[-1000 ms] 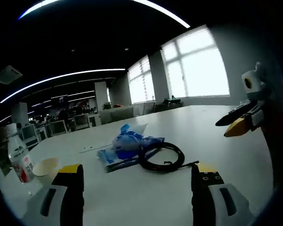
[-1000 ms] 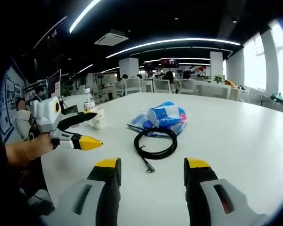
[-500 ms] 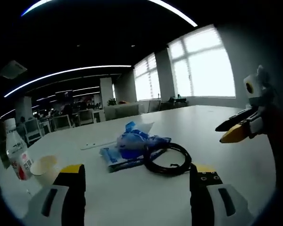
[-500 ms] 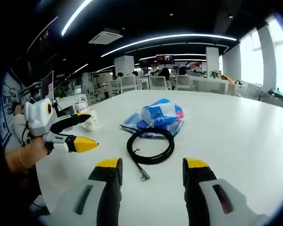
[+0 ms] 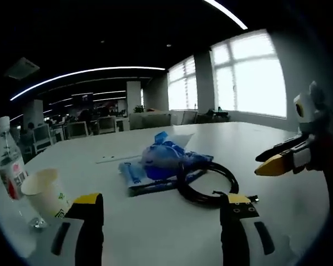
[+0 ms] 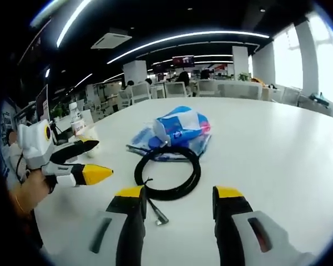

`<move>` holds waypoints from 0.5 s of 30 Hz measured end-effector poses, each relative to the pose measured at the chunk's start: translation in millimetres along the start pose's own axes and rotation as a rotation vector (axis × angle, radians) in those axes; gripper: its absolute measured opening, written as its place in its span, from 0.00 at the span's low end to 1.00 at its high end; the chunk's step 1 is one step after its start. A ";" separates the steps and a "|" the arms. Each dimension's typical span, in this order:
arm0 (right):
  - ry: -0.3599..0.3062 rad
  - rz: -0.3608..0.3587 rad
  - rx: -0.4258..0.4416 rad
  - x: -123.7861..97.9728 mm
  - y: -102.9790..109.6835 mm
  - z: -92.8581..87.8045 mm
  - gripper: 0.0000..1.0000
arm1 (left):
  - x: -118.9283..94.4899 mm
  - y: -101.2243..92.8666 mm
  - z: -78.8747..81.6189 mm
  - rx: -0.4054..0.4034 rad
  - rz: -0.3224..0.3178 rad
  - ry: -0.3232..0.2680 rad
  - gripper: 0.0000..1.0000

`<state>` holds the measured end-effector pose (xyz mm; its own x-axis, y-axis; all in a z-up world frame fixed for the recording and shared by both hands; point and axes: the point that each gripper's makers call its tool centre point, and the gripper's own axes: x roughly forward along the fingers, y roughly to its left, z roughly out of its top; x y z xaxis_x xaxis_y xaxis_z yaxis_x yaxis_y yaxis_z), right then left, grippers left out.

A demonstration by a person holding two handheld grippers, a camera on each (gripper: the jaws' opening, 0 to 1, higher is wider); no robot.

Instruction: Arrange the tabletop items into an orderly group along one side of the table until the central work area is clear of visible clutter.

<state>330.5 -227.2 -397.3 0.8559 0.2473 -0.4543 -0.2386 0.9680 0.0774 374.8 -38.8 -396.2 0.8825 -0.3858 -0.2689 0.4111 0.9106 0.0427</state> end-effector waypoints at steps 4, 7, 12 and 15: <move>0.014 -0.012 0.001 6.4 -1.5 -3.9 0.44 | 1.8 0.0 -1.4 0.002 0.004 0.002 0.85; 0.016 -0.014 0.024 11.5 -2.6 -5.8 0.43 | 4.4 1.2 -1.1 -0.003 0.009 0.007 0.85; 0.011 -0.042 0.034 25.5 -7.3 -3.2 0.38 | 13.4 -4.9 7.4 -0.009 0.009 0.005 0.85; 0.031 -0.049 0.038 33.5 -8.6 -5.2 0.38 | 19.1 -12.3 12.0 -0.008 0.001 0.007 0.84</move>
<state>358.8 -227.5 -417.8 0.8516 0.1984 -0.4852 -0.1783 0.9801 0.0878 389.3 -59.1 -390.3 0.8812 -0.3842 -0.2753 0.4086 0.9120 0.0353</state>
